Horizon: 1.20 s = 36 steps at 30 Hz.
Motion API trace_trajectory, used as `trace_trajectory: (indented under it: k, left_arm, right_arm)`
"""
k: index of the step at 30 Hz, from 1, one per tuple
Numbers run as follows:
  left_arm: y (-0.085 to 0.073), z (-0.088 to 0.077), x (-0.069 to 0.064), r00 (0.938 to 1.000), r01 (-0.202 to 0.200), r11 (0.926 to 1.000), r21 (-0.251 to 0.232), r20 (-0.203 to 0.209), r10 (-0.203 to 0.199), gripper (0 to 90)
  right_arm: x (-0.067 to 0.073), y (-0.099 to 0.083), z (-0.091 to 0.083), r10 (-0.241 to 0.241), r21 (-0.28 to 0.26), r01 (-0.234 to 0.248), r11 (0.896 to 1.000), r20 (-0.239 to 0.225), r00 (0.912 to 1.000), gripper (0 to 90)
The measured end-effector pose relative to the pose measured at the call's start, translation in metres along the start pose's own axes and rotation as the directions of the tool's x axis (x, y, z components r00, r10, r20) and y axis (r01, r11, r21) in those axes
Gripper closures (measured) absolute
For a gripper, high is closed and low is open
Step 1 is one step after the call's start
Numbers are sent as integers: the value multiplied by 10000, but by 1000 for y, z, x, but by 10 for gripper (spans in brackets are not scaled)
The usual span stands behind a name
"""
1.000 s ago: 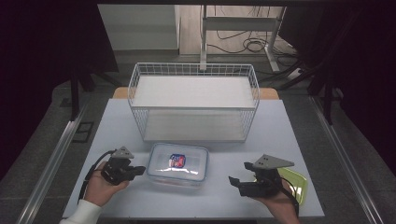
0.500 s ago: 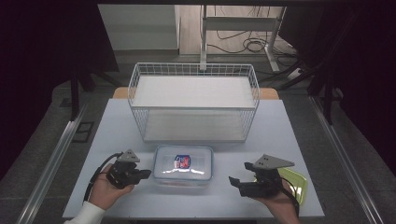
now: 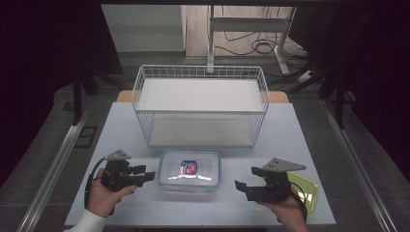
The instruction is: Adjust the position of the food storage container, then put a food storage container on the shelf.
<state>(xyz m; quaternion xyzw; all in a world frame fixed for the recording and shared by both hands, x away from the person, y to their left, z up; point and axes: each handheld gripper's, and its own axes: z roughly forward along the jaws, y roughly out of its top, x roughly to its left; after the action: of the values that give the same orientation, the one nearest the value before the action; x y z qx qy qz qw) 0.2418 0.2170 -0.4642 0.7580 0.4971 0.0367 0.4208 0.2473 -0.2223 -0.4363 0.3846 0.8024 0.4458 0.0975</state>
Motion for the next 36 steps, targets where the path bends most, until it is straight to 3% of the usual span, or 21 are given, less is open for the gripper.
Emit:
trace_trajectory:
  k: [1, 2, 5, 6, 10, 16, 25, 27, 28, 33, 34, 35, 36]
  left_arm:
    - [0, 0, 0, 10000, 0, 10000, 0, 0, 0, 375]
    - [-1, -2, 1, 9990, 381, 9992, -130, 238, -378, 338]
    - [-2, -3, 2, 9968, 634, 9979, -157, 495, -626, 267]
    - [-4, -3, 2, 9937, 827, 9964, -205, 770, -809, 252]
    - [-5, -5, -1, 9879, 1034, 9941, -317, 1195, -989, 229]
    - [-4, -7, -3, 9839, 1226, 9917, -387, 1358, -1163, 210]
    - [-3, -2, -2, 9795, 1363, 9901, -333, 1539, -1297, 184]
    - [-2, 2, 0, 9765, 1455, 9890, -285, 1647, -1389, 172]
    - [-1, 7, 3, 9711, 1619, 9866, -210, 1812, -1555, 167]
    - [1, 13, 6, 9633, 1771, 9841, -142, 2076, -1703, 146]
    - [3, 15, 8, 9561, 1891, 9818, -155, 2309, -1805, 144]
    - [3, 15, 8, 9561, 1891, 9818, -155, 2309, -1805, 142]
    - [5, 19, 9, 9513, 2071, 9782, -126, 2361, -1984, 142]
  right_arm:
    - [0, 0, 0, 0, 0, 0, 10000, 0, 10000, 200]
    - [1, 2, 1, 126, -26, -127, 9999, -124, 9998, 192]
    - [2, 5, 4, 387, -97, -390, 9992, -357, 9986, 184]
    - [3, 8, 8, 590, -158, -601, 9981, -601, 9964, 176]
    - [7, 12, 15, 969, -222, -994, 9948, -942, 9908, 160]
    - [13, 16, 17, 1150, -132, -1171, 9930, -1091, 9874, 151]
    - [10, 17, 17, 1491, -67, -1511, 9885, -1239, 9810, 152]
    - [10, 17, 20, 1594, 0, -1608, 9870, -1334, 9782, 155]
    - [10, 17, 24, 1695, 93, -1699, 9854, -1383, 9758, 161]
    - [12, 15, 33, 1932, 323, -1904, 9812, -1548, 9689, 166]
    - [13, 15, 37, 2038, 441, -1992, 9790, -1642, 9651, 166]
    - [13, 15, 37, 2038, 441, -1992, 9790, -1642, 9651, 166]
    - [13, 15, 41, 2157, 551, -2092, 9763, -1704, 9615, 168]
